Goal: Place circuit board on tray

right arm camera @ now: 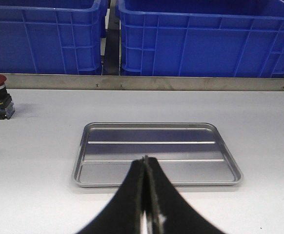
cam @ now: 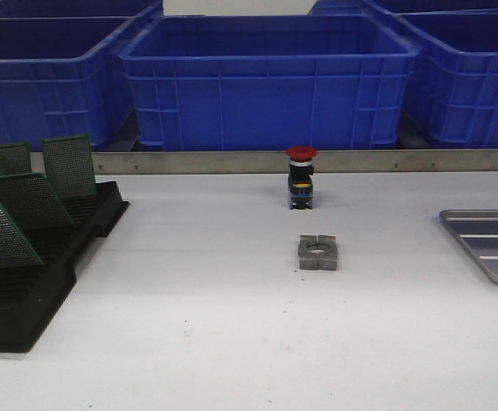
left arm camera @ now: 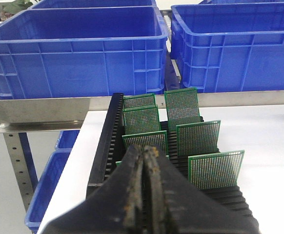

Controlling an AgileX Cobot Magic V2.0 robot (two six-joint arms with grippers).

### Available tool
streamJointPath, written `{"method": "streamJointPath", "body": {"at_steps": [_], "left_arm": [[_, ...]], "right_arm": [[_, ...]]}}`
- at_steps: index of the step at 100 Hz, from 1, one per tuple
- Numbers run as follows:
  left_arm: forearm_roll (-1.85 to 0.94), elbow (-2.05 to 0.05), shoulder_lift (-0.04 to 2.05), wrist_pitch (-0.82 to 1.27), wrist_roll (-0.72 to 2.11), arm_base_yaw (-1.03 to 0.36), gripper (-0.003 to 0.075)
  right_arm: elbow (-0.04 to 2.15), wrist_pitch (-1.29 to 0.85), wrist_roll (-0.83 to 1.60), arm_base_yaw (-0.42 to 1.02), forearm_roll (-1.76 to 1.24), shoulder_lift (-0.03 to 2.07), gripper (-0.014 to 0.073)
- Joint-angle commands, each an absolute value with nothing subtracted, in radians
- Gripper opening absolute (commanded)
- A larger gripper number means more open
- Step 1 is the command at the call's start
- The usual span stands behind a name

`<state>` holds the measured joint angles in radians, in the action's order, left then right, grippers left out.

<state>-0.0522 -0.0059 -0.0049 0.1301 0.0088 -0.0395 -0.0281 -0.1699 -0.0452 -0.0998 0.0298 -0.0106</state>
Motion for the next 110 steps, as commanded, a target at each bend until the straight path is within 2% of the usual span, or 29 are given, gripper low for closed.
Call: {"method": "streamJointPath", "body": {"at_steps": [1,26,47,74,83,100,110], "left_arm": [[-0.071,-0.035,-0.038,0.043,0.0,-0.04,-0.0018],[-0.062,-0.236,0.035,0.211,0.0,0.018,-0.0018],[-0.06,-0.42,0.234,0.398,0.006,0.035,-0.0018],[-0.06,-0.601,0.512,0.525,0.053,0.035,-0.0003],[-0.072,-0.638,0.589,0.525,0.125,0.035,0.009],[-0.076,-0.697,0.704,0.527,0.314,0.035,0.0399],[-0.124,-0.737,0.777,0.557,0.48,0.035,0.0479]], "right_arm": [[-0.029,-0.089,-0.041,-0.099,0.031,-0.03,-0.0059],[-0.029,-0.089,-0.041,-0.099,0.031,-0.03,-0.0059],[-0.029,-0.089,-0.041,-0.099,0.031,-0.03,-0.0059],[-0.029,-0.089,-0.041,-0.099,0.031,-0.03,-0.0059],[-0.029,-0.089,-0.041,-0.099,0.031,-0.03,-0.0059],[-0.029,-0.089,-0.041,-0.099,0.031,-0.03,-0.0059],[-0.029,-0.089,-0.041,-0.099,0.031,-0.03,-0.0059]]}}
